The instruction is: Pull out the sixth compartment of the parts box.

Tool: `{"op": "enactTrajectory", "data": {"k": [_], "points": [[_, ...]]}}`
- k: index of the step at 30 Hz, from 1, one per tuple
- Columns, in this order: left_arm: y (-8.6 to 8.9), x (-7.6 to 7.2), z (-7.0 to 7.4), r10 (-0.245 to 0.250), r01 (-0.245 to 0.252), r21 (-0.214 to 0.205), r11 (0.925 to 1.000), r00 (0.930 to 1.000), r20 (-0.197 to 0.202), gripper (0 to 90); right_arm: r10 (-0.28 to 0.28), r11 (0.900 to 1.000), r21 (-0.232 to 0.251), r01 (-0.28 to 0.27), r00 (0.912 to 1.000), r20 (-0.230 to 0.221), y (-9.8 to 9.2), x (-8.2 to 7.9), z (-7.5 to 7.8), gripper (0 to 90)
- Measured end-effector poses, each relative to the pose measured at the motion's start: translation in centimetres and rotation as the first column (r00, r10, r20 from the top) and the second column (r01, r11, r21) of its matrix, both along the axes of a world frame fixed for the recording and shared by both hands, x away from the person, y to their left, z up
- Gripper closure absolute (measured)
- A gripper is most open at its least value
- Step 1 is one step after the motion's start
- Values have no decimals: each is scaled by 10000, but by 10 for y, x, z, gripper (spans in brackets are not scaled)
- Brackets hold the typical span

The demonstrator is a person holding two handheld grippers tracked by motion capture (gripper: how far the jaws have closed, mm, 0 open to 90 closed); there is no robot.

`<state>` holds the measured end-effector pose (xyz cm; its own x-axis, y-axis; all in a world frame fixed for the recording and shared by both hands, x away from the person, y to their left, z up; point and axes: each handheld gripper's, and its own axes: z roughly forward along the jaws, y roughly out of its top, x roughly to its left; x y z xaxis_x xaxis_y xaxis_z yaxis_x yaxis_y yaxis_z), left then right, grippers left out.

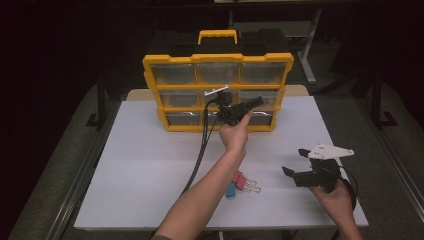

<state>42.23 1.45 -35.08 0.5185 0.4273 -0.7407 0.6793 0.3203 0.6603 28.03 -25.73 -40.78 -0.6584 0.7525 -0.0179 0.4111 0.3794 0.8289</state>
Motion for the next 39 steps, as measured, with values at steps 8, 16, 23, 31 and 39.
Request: {"op": "enactTrajectory", "data": {"k": [8, 16, 23, 31, 39], "points": [[2, -7, 1, -133, 132, 92, 9999, 9999, 57, 782, -11, 10000, -6, 11, 10000, -61, 0, 0, -2, 142], [3, -11, 1, -232, 231, 160, 9996, 9997, 50, 783, 38, 10000, -42, -38, 9999, -144, 0, 1, -3, 142], [4, -15, 2, -327, 326, 135, 9994, 9994, 104, 783, 21, 10000, -64, -23, 9998, -194, 0, 1, -4, 142], [5, -19, 2, -491, 487, 162, 9987, 9985, 237, 783, 19, 10000, -97, -22, 9997, -227, 1, 1, -4, 142], [5, -20, 1, -665, 634, 653, 9958, 9967, 467, 785, 37, 9999, -102, -39, 9996, -273, 2, 1, -5, 142]]}}
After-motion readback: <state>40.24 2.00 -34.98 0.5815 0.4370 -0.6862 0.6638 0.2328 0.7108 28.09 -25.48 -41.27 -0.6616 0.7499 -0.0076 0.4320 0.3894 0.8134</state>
